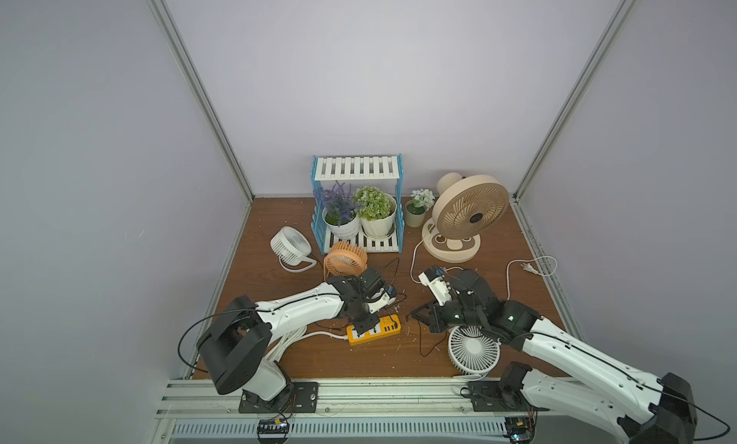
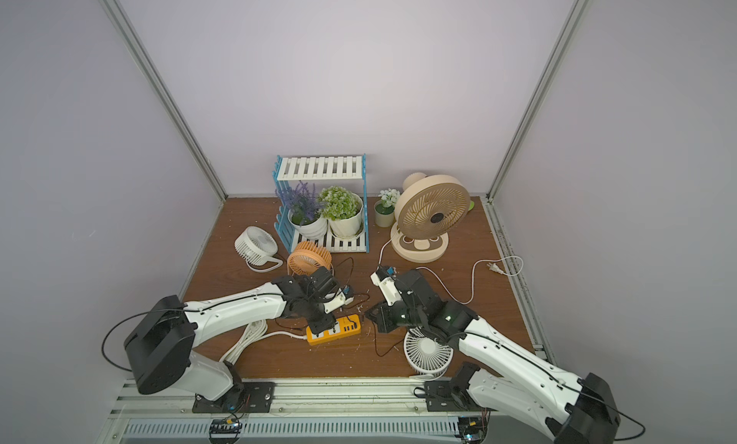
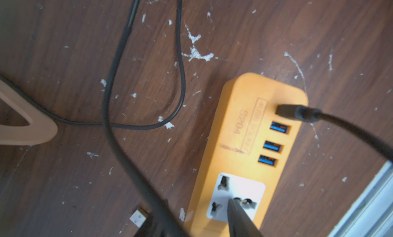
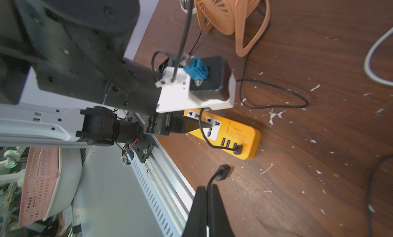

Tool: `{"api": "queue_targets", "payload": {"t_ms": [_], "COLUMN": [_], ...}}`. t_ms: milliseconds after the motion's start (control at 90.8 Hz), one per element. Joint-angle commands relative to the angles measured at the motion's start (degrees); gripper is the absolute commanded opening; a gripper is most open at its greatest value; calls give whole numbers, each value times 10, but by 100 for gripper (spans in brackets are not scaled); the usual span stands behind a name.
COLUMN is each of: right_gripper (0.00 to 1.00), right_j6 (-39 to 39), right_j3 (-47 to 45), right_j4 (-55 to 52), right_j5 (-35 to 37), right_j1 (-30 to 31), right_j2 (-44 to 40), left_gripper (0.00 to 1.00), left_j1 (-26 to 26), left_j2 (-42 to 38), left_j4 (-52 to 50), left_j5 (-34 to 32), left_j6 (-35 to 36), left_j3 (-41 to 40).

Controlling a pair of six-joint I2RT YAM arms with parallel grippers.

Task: Unplug the desk fan from the power strip
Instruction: Place the plug at the center of the board.

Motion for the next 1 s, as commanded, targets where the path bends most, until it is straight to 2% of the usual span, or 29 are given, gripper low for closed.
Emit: {"api": "queue_targets", "payload": {"t_ms": [0, 121, 462, 705, 991], "right_gripper": [0, 0, 0, 0, 0], "right_j6": [8, 15, 68, 90, 87], "right_j3": [1, 11, 50, 66, 56], "right_j4": [-30, -54, -37, -98, -144], "right_j5": [57, 101, 175, 237, 237], "right_j1": [-19, -49, -100, -168, -215], "right_j2": [-28, -27, 73, 92, 118], "left_gripper": [48, 49, 49, 49, 49], "left_j1": [-3, -3, -4, -7, -11], "left_j2": [25, 23, 20, 19, 23], "left_j4": [-51, -51, -53, -54, -54], "left_j5": [-30, -31, -31, -33, -39], "left_j6": [4, 3, -2, -6, -9], "left_j3": [-16, -17, -15, -14, -12]}}
